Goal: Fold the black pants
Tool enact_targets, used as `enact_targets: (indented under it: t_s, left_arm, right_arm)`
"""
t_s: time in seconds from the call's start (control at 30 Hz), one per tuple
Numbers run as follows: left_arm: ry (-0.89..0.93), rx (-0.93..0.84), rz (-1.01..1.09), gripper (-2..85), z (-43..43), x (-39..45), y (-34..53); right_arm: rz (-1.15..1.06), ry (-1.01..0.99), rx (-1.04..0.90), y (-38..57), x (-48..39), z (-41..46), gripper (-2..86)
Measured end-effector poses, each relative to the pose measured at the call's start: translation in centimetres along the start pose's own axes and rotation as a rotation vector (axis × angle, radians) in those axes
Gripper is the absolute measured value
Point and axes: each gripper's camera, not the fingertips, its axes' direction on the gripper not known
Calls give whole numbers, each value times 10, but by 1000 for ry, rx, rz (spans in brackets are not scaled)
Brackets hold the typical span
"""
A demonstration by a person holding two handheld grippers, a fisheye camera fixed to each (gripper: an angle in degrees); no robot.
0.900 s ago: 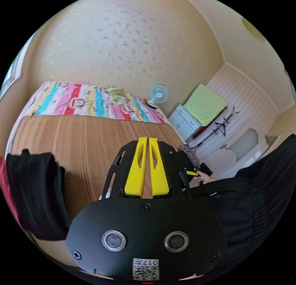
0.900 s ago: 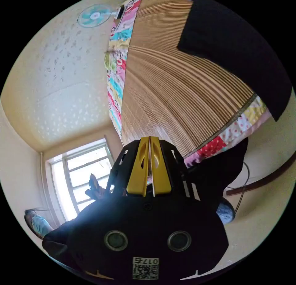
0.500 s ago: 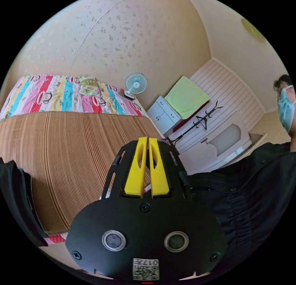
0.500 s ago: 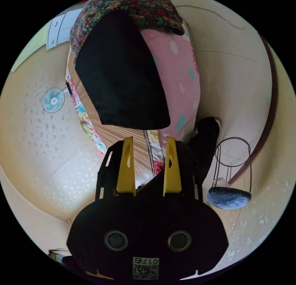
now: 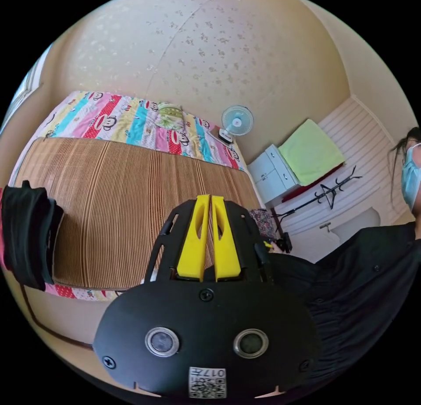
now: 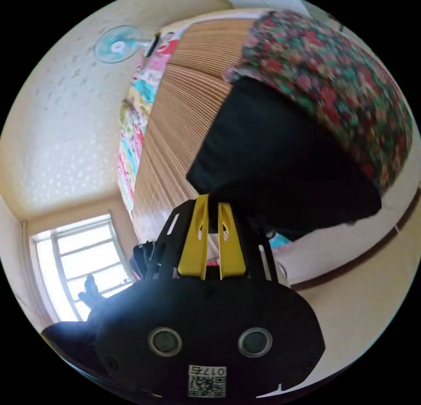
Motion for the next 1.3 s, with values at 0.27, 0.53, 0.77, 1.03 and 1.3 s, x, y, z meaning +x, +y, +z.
enact_targets:
  t_s: [0.27,0.53,0.77,1.03,1.3]
  left_arm:
    - [29,41,-78,-10,35,-7,16]
    - [40,23,-109,-10,57,-20,41]
    - [108,-60,-77,-10,91,-24,48]
    - [281,-117,68,-2,110,-10,66]
    - [398,-246,373,80,141,60,68]
  right_arm:
    - [-173,-214,206,-7,-25,-58,28]
    - [629,55,27,160,181,15,149]
    - [709,-354,216,263,223,49,48]
    - [162,-1127,475,302,170,18,11]
    - [-759,-911,-25,354,-93,-41,6]
